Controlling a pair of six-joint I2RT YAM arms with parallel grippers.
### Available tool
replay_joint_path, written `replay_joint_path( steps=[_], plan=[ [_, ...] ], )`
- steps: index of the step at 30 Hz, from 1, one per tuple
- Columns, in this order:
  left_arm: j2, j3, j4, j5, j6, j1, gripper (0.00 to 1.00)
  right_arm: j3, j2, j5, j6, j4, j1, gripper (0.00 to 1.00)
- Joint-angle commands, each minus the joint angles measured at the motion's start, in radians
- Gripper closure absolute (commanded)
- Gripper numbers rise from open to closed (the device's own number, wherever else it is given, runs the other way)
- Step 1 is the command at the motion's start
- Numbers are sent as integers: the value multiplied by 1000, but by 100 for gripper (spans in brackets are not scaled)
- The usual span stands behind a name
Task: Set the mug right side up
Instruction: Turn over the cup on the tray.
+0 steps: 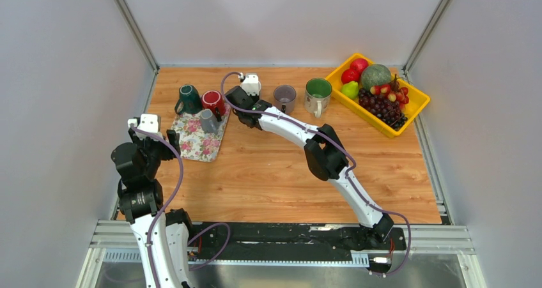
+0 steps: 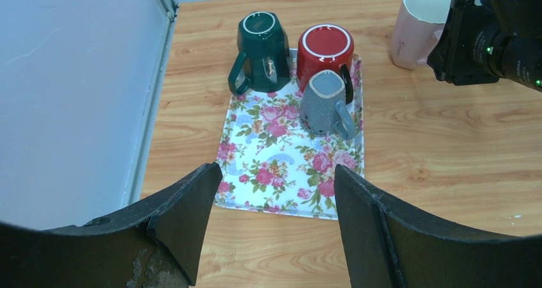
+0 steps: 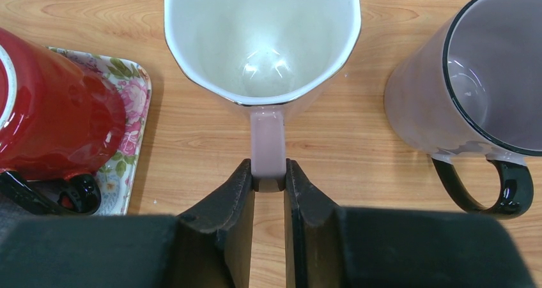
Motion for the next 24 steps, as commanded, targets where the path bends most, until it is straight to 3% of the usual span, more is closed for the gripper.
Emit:
replay_joint_path(
  steps=[1, 24],
  plan=[
    [-9, -2, 34, 5, -19, 13, 24, 47, -45, 26, 14, 33, 4, 83],
    [-22, 0, 34, 6, -18, 14, 24, 1, -99, 67, 32, 28, 40, 83]
  ],
)
